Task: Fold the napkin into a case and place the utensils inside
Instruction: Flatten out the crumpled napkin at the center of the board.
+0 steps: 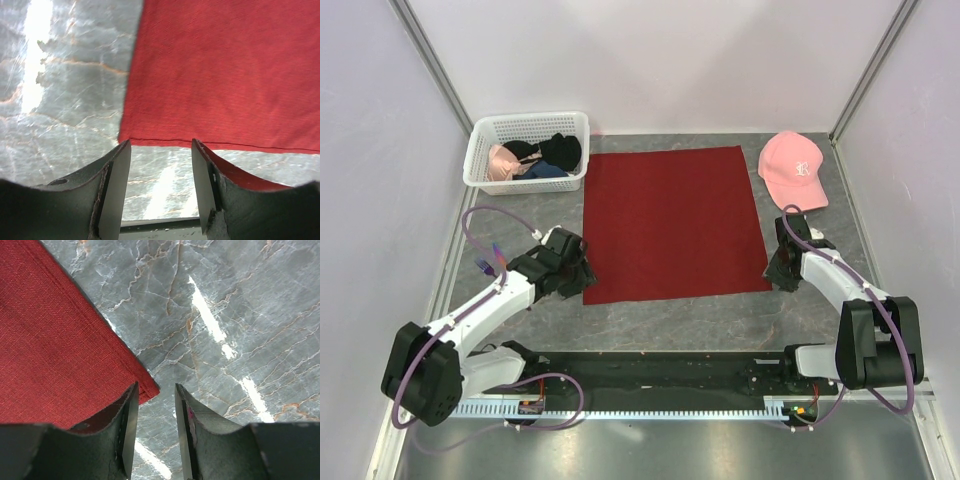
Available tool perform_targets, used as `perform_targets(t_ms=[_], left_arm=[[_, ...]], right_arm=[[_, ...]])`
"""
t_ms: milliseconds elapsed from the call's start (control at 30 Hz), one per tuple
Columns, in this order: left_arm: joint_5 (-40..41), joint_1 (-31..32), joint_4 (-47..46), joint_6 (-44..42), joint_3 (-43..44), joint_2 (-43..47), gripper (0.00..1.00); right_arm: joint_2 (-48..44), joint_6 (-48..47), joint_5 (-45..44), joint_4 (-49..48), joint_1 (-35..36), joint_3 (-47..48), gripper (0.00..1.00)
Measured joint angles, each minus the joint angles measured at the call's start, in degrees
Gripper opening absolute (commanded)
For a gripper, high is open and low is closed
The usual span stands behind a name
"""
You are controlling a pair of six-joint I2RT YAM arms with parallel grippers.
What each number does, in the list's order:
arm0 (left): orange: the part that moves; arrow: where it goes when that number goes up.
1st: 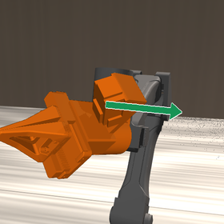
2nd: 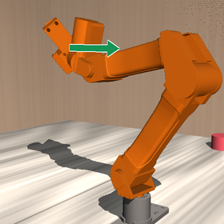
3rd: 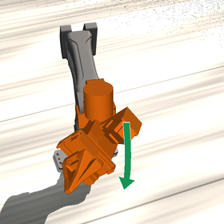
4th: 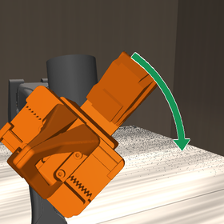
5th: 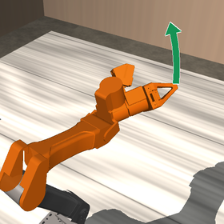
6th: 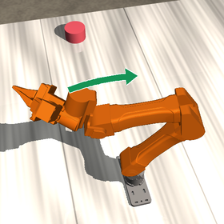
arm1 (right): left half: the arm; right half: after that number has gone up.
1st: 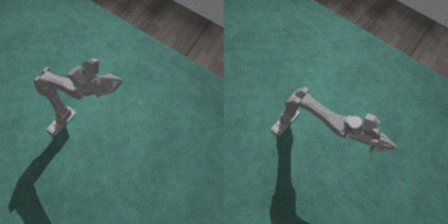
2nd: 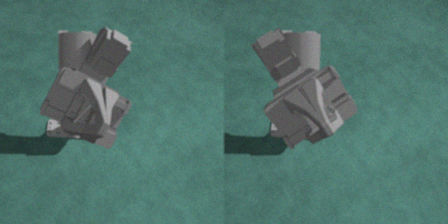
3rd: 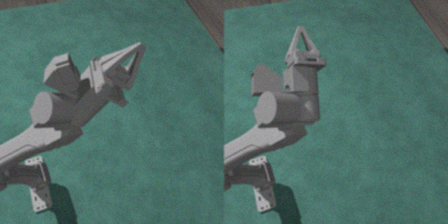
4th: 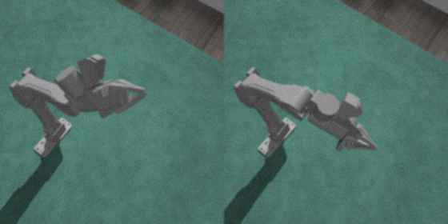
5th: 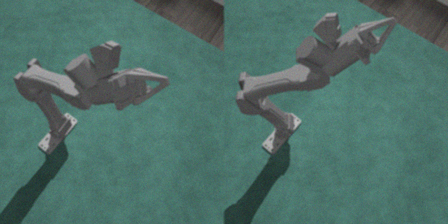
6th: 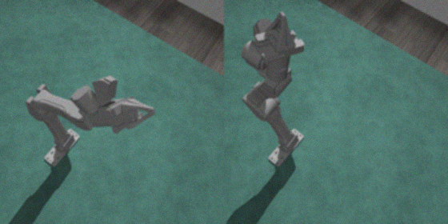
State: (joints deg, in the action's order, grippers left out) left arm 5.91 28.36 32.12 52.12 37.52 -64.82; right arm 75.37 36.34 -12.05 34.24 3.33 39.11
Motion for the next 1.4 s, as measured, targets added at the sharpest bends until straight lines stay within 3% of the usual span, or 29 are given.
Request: perform_targets(t_ms=[367,400,633,800,1033,1400], left_arm=[[2.08,-0.02,2.64,0.59,-1.16,2.03,0.62],[2.21,-0.02,2.84,0.66,-1.16,2.12,0.64],[3.19,-0.07,4.98,2.73,-1.16,1.6,0.64],[3.34,0.0,5.18,3.43,-1.14,-2.32,0.57],[4.7,2.19,5.09,4.9,-1.14,-5.84,0.52],[7.98,6.75,5.51,7.98,0.17,-10.71,0.53]], right_arm=[[2.05,0.83,1.88,-2.12,1.55,-0.87,0.4],[2.05,0.94,1.86,-2.1,1.55,-0.9,0.33],[1.55,2.03,0.92,-2.54,1.55,-1.46,0.13],[1.38,2.05,1.05,-2.75,1.55,-1.57,0.0],[0.92,2.01,1.2,-2.95,1.55,-1.86,0.0],[0.72,1.79,1.27,-3.39,1.55,-2.16,0.0]])
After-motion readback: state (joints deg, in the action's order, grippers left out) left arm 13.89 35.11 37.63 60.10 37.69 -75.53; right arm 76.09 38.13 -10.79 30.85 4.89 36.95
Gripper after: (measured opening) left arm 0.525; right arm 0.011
